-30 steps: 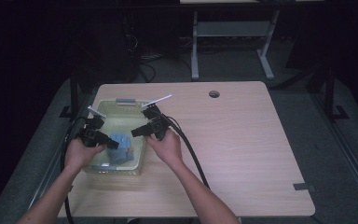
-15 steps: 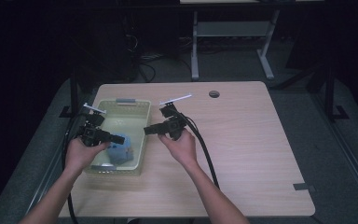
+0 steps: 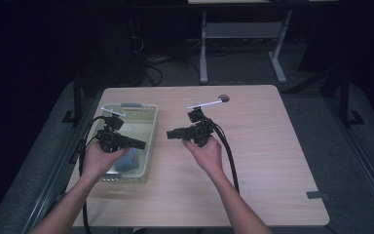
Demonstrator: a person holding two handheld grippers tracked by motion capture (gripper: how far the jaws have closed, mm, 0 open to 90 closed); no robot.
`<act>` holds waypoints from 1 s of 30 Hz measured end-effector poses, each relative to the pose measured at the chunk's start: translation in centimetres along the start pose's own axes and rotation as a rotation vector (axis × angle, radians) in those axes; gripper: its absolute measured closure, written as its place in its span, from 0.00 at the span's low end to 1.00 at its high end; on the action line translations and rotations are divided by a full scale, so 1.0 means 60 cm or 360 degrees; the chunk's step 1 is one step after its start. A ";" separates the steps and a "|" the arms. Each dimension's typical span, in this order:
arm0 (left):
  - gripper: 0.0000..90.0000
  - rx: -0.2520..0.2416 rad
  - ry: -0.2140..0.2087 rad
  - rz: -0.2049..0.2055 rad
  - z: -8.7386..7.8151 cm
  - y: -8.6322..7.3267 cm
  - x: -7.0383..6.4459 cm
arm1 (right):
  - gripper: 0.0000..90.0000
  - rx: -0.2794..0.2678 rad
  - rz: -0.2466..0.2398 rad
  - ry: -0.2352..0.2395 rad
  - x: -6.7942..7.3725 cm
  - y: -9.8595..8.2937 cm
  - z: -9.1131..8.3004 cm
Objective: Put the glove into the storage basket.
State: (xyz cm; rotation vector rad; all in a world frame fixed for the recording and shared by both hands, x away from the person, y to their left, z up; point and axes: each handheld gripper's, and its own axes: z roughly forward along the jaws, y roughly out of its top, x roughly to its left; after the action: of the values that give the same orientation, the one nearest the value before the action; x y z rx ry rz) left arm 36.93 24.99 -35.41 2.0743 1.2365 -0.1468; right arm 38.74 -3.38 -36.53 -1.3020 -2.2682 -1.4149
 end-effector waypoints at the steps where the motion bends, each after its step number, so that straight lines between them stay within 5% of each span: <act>1: 0.67 0.0000 -0.0007 0.0007 0.002 0.001 -0.003 | 0.65 -0.0008 -0.0003 -0.0003 -0.004 -0.002 -0.005; 11: 0.65 -0.0009 -0.0045 0.0055 0.019 0.011 -0.031 | 0.60 -0.0081 0.0057 0.0007 -0.036 -0.020 -0.060; 30: 0.60 -0.0013 -0.0235 0.0100 0.048 0.017 -0.078 | 0.49 -0.0202 0.0127 0.0022 -0.080 -0.054 -0.130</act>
State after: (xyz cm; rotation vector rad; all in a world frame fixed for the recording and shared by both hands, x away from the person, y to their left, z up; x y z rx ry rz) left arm 35.96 19.50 -35.05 2.0532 1.0801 -0.2605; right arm 37.02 -12.92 -37.02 -1.3979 -2.1227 -1.5573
